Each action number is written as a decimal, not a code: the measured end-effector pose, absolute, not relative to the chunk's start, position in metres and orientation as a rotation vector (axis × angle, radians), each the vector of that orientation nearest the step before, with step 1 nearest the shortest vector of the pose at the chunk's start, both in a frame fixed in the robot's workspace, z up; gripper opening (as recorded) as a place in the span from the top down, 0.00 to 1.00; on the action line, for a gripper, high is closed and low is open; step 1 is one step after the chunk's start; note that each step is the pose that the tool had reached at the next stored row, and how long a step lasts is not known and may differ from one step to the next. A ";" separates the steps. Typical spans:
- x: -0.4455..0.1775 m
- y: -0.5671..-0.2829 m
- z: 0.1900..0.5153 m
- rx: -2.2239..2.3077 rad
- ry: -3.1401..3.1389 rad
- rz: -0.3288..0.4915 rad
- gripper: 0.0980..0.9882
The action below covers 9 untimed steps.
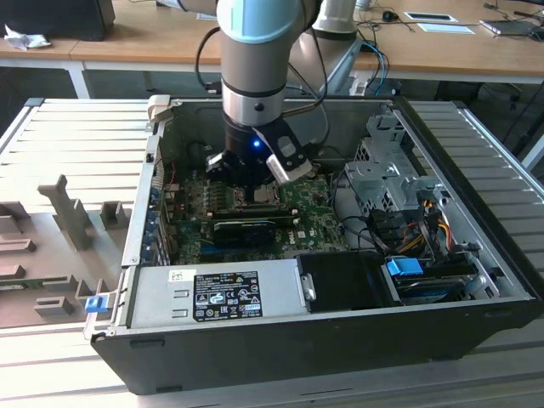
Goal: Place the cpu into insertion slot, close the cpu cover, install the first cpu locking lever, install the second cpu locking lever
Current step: 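Install the second cpu locking lever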
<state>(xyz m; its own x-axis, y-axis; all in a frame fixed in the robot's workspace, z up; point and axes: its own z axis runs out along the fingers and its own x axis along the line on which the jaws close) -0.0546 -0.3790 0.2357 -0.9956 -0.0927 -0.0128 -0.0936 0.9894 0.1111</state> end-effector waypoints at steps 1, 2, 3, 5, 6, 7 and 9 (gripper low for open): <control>-0.057 -0.379 0.235 -0.147 3.126 0.176 0.99; -0.059 -0.380 0.233 -0.148 3.126 0.176 0.99; -0.061 -0.380 0.230 -0.151 3.126 0.176 0.99; -0.062 -0.380 0.226 -0.161 3.125 0.176 0.99; -0.063 -0.380 0.224 -0.166 3.125 0.177 0.99; -0.063 -0.380 0.222 -0.172 3.125 0.177 0.99; -0.065 -0.380 0.217 -0.184 3.125 0.177 0.99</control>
<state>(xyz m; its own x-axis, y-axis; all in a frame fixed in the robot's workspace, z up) -0.0648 -0.3796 0.2172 -0.9931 -0.1166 -0.0129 -0.1173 0.9867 0.1124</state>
